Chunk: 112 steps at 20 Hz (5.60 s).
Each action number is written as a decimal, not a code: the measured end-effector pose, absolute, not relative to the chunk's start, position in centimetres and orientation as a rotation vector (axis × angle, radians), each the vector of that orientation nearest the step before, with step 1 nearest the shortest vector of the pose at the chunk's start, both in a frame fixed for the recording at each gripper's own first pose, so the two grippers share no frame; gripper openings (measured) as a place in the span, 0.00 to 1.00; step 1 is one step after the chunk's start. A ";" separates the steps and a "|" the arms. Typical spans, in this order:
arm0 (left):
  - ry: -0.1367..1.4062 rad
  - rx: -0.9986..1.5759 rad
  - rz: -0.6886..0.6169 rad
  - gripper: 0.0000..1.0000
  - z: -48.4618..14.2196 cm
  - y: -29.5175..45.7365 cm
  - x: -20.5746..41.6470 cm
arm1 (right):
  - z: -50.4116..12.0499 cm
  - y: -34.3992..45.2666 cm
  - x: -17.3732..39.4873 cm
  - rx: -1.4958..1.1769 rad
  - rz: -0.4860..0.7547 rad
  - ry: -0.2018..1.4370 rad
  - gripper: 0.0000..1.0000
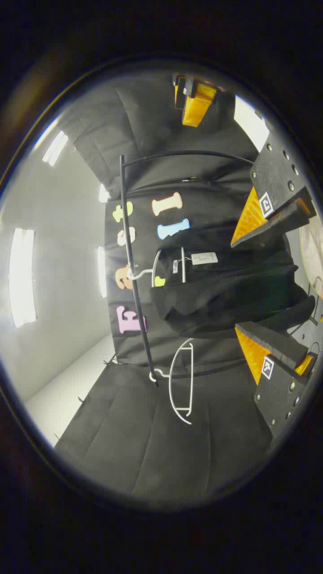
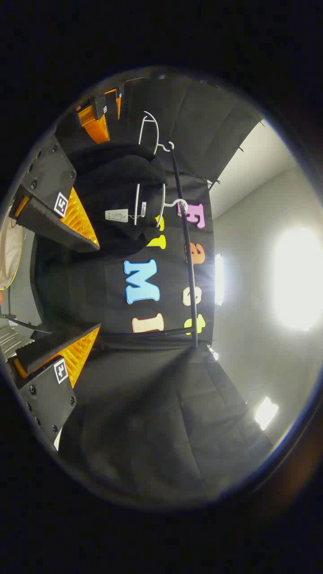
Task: Grasp the clothes on the hanger with both hands and then place them into the laundry hamper below.
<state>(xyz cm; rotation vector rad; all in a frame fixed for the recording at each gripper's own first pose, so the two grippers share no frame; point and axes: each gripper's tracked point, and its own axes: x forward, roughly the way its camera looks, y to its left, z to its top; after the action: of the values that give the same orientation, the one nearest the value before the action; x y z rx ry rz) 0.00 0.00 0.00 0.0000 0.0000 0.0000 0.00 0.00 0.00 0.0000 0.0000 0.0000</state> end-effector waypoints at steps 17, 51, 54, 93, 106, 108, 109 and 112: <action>-0.015 0.019 0.013 0.95 0.5 1.7 0.2 | 0.3 2.5 0.1 -0.026 0.016 0.001 0.98; -0.025 0.010 0.185 0.95 3.3 0.6 16.5 | -0.2 14.1 21.9 0.095 0.407 0.066 0.96; -0.001 0.012 0.218 0.95 2.4 0.6 18.2 | -0.9 15.0 24.8 0.099 0.435 0.064 0.98; -0.077 0.121 0.383 0.03 8.3 5.1 18.6 | 2.3 13.2 33.1 0.047 0.385 -0.067 0.02; -0.148 0.115 0.399 0.03 12.8 12.2 20.0 | 5.2 7.7 38.3 0.094 0.263 -0.129 0.02; -0.145 0.122 0.377 0.03 12.7 13.1 20.6 | 4.8 7.5 39.3 0.108 0.255 -0.114 0.02; -0.144 0.122 0.365 0.03 12.6 13.4 21.0 | 4.6 7.4 39.8 0.122 0.252 -0.102 0.02; -0.158 0.120 0.314 0.03 13.2 15.1 21.8 | 4.1 7.4 41.0 0.185 0.256 -0.060 0.00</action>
<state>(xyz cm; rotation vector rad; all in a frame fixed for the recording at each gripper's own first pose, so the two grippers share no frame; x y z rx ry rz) 21.76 15.12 13.22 0.1203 -0.1580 0.3137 41.05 7.44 4.15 0.1850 -0.0599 0.2561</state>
